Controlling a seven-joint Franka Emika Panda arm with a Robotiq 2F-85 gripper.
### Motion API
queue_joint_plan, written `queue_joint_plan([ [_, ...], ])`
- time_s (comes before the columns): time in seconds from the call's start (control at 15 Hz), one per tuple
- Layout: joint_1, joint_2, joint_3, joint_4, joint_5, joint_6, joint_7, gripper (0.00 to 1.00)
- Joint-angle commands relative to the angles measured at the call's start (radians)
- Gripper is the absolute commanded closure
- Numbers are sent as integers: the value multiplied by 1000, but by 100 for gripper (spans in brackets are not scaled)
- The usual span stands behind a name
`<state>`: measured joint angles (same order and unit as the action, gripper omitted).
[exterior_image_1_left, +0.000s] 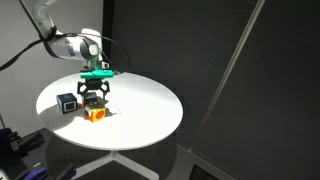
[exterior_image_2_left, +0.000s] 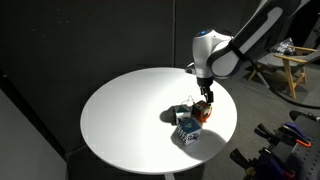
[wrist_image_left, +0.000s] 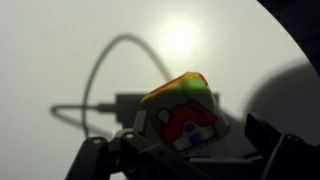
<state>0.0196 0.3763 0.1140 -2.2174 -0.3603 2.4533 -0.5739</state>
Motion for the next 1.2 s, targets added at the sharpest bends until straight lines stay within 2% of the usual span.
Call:
queue_joint_plan([
  [0.0,18,-55,3,-27,42,-15,83,0],
  [0.33,67,-78,1,-26,82,-21,264,0],
  [0.87,152,-43,-20,9,64,-15,577,0],
  [1.13,157,-13,-24,29,76,-14,626,0],
])
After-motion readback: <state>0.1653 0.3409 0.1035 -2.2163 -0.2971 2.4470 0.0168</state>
